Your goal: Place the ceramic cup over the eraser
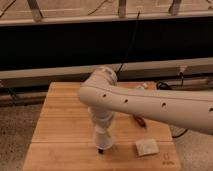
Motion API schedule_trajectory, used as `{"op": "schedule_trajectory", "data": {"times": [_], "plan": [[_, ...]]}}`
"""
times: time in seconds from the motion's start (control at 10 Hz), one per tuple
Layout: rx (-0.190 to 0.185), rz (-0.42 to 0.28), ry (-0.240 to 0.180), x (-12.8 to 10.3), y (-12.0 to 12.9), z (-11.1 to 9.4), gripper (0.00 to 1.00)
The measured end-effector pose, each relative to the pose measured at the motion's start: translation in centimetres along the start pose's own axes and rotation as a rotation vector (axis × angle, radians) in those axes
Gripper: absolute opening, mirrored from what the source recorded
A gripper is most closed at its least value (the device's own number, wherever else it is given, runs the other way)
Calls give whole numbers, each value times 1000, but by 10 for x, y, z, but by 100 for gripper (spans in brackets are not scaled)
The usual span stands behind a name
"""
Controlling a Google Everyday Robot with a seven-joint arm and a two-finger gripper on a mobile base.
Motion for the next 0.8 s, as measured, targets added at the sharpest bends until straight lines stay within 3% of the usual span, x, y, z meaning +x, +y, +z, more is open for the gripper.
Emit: {"op": "schedule_trajectory", "data": {"times": [0.4,0.8], "plan": [[1,-18,-19,-2,2,16,0],[35,-33,-28,-8,15,33,0]]}}
